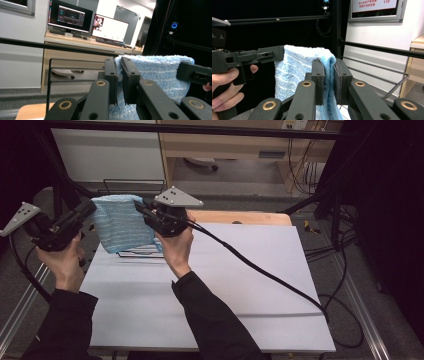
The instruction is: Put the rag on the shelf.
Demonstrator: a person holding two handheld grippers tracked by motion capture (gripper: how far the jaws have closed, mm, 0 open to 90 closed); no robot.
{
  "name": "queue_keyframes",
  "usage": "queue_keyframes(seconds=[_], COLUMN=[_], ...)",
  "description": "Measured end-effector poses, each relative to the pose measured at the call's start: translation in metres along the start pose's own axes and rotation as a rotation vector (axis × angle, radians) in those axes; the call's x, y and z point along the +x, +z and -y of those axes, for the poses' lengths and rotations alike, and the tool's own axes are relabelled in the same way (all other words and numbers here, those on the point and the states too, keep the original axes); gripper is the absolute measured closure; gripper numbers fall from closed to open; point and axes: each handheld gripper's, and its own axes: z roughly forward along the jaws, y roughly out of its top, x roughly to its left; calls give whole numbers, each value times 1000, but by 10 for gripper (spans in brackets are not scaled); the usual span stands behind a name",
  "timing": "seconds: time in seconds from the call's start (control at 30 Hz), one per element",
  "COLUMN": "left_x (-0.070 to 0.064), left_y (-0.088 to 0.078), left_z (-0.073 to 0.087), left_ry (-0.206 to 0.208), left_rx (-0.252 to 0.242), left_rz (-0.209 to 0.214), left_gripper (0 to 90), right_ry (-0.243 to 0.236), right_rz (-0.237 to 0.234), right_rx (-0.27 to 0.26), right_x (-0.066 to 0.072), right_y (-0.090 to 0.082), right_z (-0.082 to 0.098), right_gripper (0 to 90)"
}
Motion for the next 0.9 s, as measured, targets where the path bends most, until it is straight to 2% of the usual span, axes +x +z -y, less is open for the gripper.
queue_keyframes(seconds=[0.3,0.57,0.9], left_x=[2,4,7], left_y=[6,9,14], left_z=[-19,-36,-52], left_ry=[1,-7,-4], left_rx=[-44,-85,-117], left_rz=[-1,0,-3], left_gripper=[834,835,835], right_ry=[-11,-43,-55], right_rz=[10,24,28], right_rx=[-29,-51,-76], right_x=[-1,1,2], right_y=[8,16,25], right_z=[-18,-42,-58], right_gripper=[812,812,812])
